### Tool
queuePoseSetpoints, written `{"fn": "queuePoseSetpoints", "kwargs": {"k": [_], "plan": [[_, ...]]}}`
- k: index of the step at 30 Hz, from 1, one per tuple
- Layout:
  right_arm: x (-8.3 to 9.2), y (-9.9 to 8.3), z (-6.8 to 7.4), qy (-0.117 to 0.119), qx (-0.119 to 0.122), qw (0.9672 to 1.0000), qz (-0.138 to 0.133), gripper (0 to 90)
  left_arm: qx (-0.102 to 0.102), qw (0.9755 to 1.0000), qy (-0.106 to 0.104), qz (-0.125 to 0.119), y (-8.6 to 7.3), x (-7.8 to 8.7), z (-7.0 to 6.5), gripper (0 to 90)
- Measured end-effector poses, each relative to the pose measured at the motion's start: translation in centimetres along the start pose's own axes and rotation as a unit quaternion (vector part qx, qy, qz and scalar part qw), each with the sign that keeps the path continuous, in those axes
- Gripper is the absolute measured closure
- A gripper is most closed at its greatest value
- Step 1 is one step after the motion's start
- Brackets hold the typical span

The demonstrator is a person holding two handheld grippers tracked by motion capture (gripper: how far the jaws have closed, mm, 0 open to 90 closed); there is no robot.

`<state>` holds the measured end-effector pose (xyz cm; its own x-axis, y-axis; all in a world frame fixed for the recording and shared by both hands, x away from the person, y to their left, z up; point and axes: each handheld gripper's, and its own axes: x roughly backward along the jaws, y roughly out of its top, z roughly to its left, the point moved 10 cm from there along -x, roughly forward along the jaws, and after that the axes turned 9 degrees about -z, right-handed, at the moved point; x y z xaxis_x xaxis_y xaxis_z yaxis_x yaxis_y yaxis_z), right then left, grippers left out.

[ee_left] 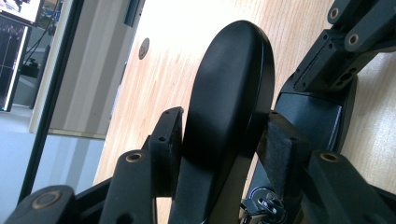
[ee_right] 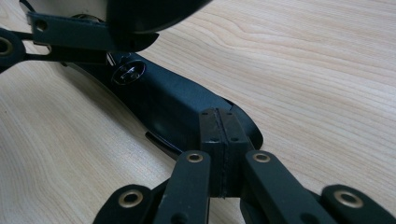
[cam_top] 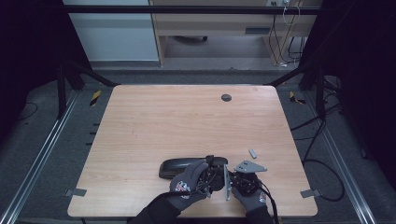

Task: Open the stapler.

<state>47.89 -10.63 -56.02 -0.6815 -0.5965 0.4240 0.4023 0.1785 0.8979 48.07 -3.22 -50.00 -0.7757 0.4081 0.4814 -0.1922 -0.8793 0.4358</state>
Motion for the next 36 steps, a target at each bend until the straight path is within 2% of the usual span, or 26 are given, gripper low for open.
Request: {"fn": "queuePoseSetpoints", "kwargs": {"k": [9,16,21,25,29,30,36], "plan": [[-0.2,0.0,0.4,0.008,0.002,1.0,-0.003,90.0,0.01,0.9999,0.003,-0.005,0.0,0.4,0.4,52.1],[-0.2,0.0,0.4,0.008,-0.001,1.0,-0.006,90.0,0.043,0.9988,0.005,-0.022,0.1,1.3,1.5,52.4],[-0.2,0.0,0.4,0.008,-0.002,0.9999,-0.007,90.0,0.051,0.9983,0.006,-0.028,0.1,1.5,1.8,52.6],[-0.2,0.0,0.4,0.009,-0.003,0.9999,-0.007,90.0,0.07,0.9968,0.007,-0.04,0.0,1.9,2.4,52.8],[-0.2,0.0,0.4,0.009,-0.006,0.9999,-0.005,90.0,0.071,0.9966,0.008,-0.042,-0.1,2.3,2.9,53.2],[-0.2,0.0,0.4,0.008,-0.005,0.9999,-0.006,90.0,0.08,0.9958,0.007,-0.044,-0.1,2.5,3.2,53.3],[-0.2,0.0,0.4,0.008,-0.003,0.9999,-0.006,90.0,0.097,0.9937,0.013,-0.054,-0.3,3.2,3.9,53.6]]}}
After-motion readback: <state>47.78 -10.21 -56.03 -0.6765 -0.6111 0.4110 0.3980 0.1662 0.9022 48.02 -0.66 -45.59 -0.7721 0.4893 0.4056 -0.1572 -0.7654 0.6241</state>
